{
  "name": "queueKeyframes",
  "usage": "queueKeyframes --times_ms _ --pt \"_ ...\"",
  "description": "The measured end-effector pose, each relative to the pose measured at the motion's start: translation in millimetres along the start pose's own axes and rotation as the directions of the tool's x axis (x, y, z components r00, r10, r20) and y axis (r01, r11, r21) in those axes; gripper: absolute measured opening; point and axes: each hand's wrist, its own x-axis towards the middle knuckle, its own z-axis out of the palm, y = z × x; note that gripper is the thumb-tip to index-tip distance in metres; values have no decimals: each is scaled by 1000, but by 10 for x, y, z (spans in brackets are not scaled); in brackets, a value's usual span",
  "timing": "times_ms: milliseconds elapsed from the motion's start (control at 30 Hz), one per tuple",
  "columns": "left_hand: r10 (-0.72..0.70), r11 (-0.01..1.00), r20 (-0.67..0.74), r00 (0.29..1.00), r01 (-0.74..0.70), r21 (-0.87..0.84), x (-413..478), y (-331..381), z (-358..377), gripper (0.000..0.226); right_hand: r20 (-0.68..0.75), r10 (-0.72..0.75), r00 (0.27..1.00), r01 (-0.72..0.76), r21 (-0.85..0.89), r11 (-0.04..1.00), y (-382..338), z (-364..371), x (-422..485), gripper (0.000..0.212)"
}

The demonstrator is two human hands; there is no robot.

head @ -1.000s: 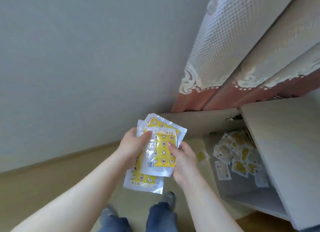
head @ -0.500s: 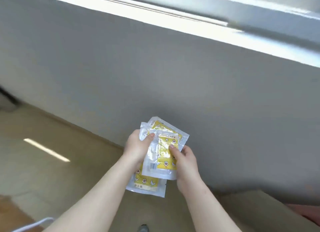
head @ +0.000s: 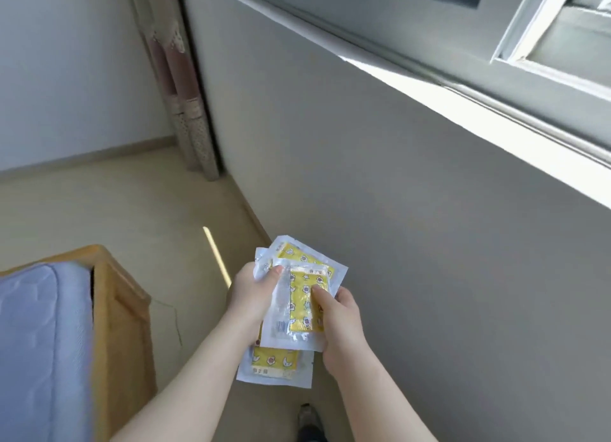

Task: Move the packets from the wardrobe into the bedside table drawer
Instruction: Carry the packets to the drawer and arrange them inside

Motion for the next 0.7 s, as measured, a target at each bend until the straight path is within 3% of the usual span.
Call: queueKeyframes --times_ms 167,333,500,700 --pt "-25 998 -154 988 17 -53 519 284 -119 29 148 37 988 -22 -99 995 -373 414 581 7" --pt "-67 994 -321 945 35 -106 1050 602 -394 20 276 71 959 -6 -227 974 -666 1009 1169 8" --pt "-99 989 -469 878 37 -140 1603 813 -920 33 369 140 919 -16 -320 947 -725 1826 1617 11" --pt "-110 981 -544 832 5 -192 2598 1089 -1676 37 427 181 886 0 -390 921 -810 3030 2260 10"
